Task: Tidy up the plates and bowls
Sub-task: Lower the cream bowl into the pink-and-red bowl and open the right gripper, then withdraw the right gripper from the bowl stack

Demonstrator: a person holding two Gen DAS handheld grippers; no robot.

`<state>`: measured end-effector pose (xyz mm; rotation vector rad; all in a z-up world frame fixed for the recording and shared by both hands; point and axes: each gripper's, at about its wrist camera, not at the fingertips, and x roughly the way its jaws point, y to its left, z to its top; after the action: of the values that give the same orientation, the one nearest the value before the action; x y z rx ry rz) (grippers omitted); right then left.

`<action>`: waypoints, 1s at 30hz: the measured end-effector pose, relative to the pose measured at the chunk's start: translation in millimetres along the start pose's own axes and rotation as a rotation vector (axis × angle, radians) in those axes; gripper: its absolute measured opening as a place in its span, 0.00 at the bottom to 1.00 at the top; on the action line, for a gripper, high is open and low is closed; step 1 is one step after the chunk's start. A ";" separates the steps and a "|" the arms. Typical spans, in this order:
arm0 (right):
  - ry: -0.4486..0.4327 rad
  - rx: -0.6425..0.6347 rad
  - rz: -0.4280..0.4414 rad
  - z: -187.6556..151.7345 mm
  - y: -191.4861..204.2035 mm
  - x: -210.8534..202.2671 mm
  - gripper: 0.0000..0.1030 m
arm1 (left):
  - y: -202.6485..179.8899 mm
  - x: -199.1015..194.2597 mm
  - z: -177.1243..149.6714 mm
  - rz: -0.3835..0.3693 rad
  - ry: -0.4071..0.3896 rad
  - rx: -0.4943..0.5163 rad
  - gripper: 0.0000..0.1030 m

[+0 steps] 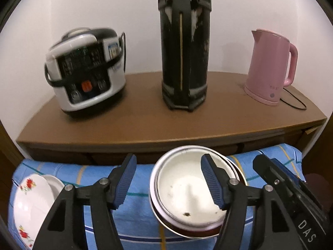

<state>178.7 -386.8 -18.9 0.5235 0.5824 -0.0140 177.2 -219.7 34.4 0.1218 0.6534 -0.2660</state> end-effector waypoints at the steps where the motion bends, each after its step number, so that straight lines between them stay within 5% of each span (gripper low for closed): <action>1: -0.005 -0.002 -0.003 -0.1 0.1 -0.4 0.43 | 1.3 -1.8 0.4 0.001 -0.010 -0.005 0.65; 10: -0.063 -0.071 -0.044 -4.4 12.2 -5.6 0.59 | 16.6 -15.3 -14.2 0.038 -0.036 -0.037 0.65; 30: -0.108 -0.047 -0.089 -31.9 -2.7 -35.7 0.59 | 25.0 -29.8 -52.7 0.014 -0.017 -0.068 0.65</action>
<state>131.7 -378.7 -24.0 0.4480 0.4985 -0.1118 130.8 -179.4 11.9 0.0586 0.6441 -0.2307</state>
